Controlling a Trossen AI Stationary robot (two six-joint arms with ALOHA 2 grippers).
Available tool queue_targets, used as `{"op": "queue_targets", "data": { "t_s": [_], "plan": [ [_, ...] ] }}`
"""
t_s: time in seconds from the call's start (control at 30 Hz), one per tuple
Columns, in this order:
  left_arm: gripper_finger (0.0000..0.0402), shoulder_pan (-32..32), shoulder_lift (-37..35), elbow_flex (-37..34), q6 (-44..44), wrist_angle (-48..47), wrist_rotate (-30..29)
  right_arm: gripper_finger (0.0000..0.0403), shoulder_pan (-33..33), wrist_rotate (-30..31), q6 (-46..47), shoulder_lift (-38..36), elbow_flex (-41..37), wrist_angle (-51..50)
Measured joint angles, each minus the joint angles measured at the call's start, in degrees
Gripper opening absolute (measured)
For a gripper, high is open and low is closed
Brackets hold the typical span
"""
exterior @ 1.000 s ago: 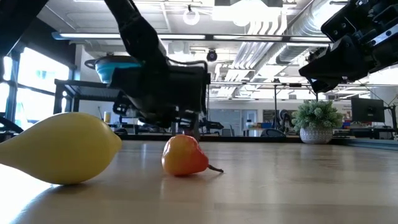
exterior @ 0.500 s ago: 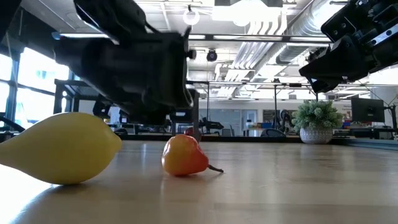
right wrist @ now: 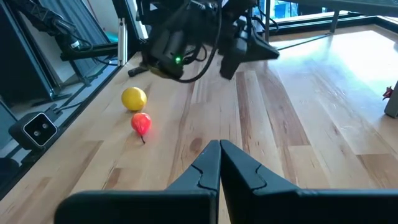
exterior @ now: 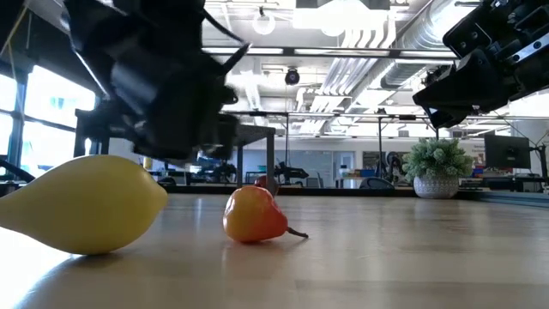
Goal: Pick & Place Fruit
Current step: Put the red pomegranate into the blue strainer bowl on the shelf
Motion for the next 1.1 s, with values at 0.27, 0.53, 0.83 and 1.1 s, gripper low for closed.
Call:
{"op": "queue_targets", "data": {
  "t_s": [0.27, 0.53, 0.83, 1.1],
  "plan": [
    [0.0000, -2.2, 0.0, -1.9, -13.7, -16.3, 3.7, 0.0003, 0.0, 0.0, -0.2, 0.0, 0.0, -0.1],
    [0.0000, -2.3, 0.0, -7.8, -21.2, -17.7, 9.6, 0.0003, 0.0, 0.0, -0.2, 0.0, 0.0, -0.1],
    [0.0000, -2.2, 0.1, -13.0, -23.7, -17.8, 15.3, 0.0003, 0.0, 0.1, -0.2, 0.0, 0.0, -0.1],
    [0.0000, -2.2, 0.1, -16.5, -23.7, -17.8, 20.9, 0.0002, 0.0, 0.2, -0.2, 0.0, 0.0, -0.1]
  ]
}}
